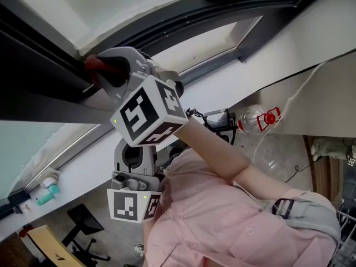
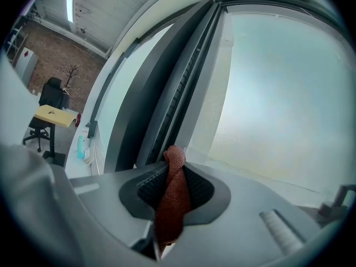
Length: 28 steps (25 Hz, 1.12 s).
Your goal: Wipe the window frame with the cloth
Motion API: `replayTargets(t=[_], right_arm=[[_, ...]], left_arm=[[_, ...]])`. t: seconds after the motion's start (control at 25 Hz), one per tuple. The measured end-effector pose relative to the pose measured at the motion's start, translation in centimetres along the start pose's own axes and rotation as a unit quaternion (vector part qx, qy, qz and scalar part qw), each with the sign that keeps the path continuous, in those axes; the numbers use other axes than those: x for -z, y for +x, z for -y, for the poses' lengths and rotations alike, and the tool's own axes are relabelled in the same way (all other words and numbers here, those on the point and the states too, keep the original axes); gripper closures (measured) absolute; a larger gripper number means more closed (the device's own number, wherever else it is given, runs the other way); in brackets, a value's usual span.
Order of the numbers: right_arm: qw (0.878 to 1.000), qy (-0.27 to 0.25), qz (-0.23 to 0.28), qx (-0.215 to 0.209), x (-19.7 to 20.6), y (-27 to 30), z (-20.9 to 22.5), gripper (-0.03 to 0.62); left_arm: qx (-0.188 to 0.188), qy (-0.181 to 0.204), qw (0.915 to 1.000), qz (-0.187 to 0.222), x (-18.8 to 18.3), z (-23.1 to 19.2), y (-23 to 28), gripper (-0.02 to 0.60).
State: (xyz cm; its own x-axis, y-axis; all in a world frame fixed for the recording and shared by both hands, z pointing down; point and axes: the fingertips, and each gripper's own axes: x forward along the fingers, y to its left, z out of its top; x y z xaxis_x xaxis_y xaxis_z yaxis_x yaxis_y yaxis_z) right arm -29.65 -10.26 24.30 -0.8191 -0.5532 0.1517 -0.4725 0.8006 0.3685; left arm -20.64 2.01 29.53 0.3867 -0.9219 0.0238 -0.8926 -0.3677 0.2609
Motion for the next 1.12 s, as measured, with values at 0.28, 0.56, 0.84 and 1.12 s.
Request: replayTargets(t=[0.28,0.56,0.84,1.12], right_arm=[[1.0,0.014,-0.009,0.002,0.4,-0.2,0.5,0.53],[1.0,0.009,-0.015,0.014,0.9,-0.9,1.7,0.53],[1.0,0.015,-0.015,0.021,1.6,-1.6,2.8,0.53],[0.999,0.023,-0.01,0.019,1.9,-2.1,3.4,0.53]], left_arm=[[-0.008,-0.003,1.0,-0.003,0.1,-0.1,-0.2,0.586],[0.001,-0.004,1.0,-0.001,0.1,0.6,0.5,0.586],[0.005,-0.001,1.0,-0.001,0.2,1.4,1.1,0.586],[-0.001,0.0,1.0,-0.003,0.3,2.1,1.5,0.586]])
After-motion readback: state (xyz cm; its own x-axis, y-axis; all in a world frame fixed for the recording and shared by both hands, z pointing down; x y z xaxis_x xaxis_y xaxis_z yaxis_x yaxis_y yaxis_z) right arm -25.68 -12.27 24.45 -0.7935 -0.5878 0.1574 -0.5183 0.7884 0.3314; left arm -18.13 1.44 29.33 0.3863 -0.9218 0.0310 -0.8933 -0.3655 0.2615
